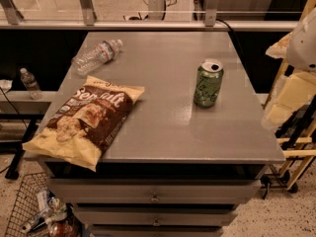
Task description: Move green can near brown chip bag
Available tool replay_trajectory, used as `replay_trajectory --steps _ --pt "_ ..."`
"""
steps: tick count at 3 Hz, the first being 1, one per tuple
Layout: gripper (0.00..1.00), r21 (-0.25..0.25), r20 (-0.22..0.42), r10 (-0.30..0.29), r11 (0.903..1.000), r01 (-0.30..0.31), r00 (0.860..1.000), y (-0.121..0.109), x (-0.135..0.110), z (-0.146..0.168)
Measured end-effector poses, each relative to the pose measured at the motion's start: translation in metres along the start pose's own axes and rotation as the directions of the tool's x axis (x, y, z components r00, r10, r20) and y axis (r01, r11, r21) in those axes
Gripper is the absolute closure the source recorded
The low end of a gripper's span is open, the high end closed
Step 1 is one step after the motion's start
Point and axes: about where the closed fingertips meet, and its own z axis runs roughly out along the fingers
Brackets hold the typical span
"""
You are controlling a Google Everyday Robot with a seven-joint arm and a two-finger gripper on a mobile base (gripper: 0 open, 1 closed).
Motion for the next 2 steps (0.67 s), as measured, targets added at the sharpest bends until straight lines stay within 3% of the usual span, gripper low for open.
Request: replay_trajectory --steps 1,2 --pt "0.00 -0.002 0.152 0.149 0.9886 -0.151 0.977 -0.014 0.006 0.032" --pt "0.00 0.061 0.223 0.168 0.9807 -0.186 0.960 -0.034 -0.003 0.031"
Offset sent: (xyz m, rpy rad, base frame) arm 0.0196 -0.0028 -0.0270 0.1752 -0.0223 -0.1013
